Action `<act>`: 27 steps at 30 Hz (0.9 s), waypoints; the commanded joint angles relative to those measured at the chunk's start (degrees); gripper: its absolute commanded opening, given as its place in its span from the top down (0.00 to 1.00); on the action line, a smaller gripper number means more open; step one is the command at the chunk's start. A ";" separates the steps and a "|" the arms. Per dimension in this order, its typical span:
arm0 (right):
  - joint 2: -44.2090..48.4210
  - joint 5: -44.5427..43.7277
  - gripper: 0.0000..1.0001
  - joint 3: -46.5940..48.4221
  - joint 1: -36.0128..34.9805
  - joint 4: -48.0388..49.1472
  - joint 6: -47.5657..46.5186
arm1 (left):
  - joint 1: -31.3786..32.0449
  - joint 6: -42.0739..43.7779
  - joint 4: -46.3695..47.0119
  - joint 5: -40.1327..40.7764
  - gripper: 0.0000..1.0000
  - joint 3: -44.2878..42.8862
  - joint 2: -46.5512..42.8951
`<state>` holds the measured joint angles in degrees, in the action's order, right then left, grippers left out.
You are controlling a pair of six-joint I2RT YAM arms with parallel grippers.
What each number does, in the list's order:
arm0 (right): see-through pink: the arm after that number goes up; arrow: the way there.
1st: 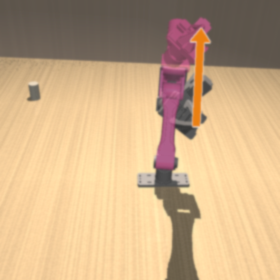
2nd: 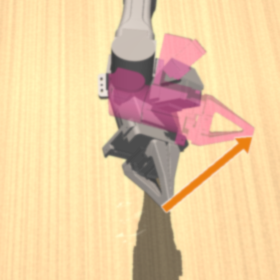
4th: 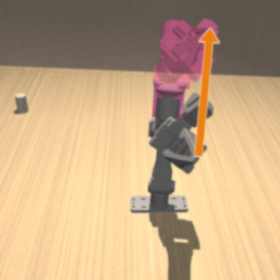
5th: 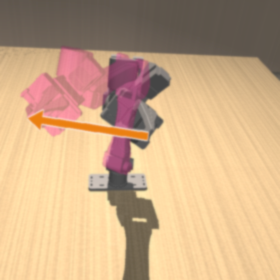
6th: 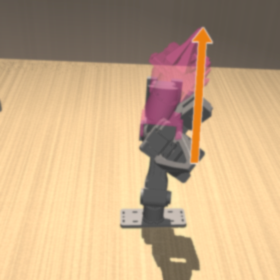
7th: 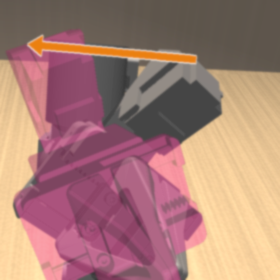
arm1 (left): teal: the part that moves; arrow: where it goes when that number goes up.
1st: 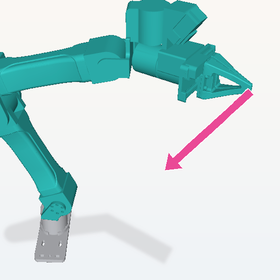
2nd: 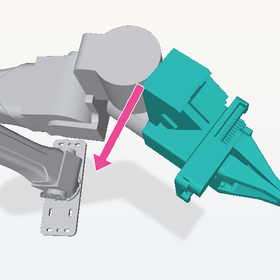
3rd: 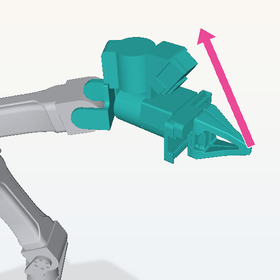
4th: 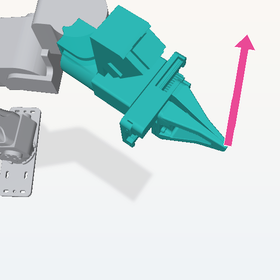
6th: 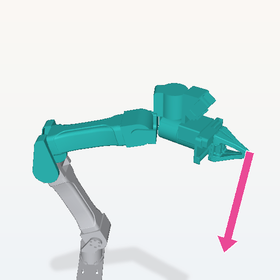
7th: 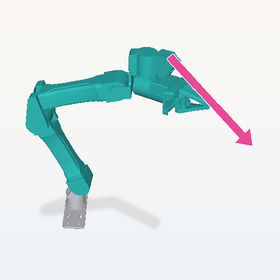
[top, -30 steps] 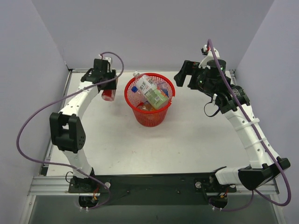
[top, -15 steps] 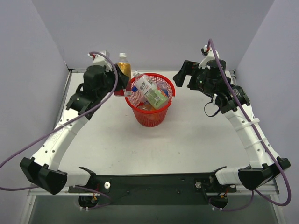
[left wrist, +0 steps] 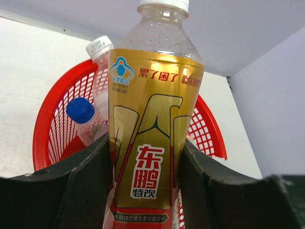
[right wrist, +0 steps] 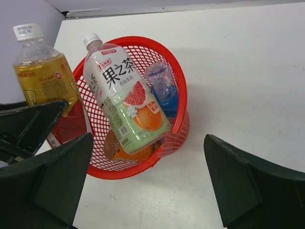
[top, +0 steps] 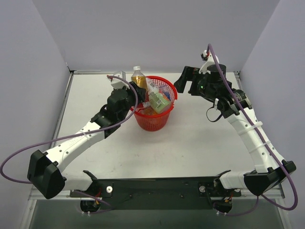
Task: Put the plastic bottles in the bin
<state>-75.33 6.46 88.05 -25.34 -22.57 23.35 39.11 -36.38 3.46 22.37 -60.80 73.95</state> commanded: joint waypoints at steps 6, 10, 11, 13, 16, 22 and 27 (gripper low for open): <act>2.29 -0.22 0.06 -1.48 -0.32 1.12 -0.50 | 0.09 3.51 8.48 2.59 0.54 -2.15 1.81; 1.94 0.39 0.06 -1.57 -0.41 1.12 -0.33 | 0.09 4.30 11.47 1.72 0.28 0.50 1.46; 1.94 0.48 0.06 -1.57 -0.32 1.12 -0.41 | 0.00 4.74 11.56 1.28 0.25 0.59 1.37; 1.77 0.66 0.06 -1.57 -0.32 1.21 -0.41 | 0.09 5.44 11.56 1.27 0.22 0.76 1.37; 1.77 0.84 0.06 -1.74 -0.41 1.12 -0.50 | 0.09 6.23 11.48 1.18 0.20 0.94 0.93; 1.41 0.92 0.06 -2.01 -0.50 1.47 -0.42 | 0.00 7.81 11.04 0.66 0.17 1.38 -1.35; 0.89 0.66 0.06 -1.66 -1.20 1.56 -0.41 | 0.00 9.22 10.60 0.04 0.16 2.17 -3.11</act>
<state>-74.94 6.87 86.67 -25.71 -22.57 23.11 39.07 -29.30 10.72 23.44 -58.50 73.89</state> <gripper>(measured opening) 0.939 0.837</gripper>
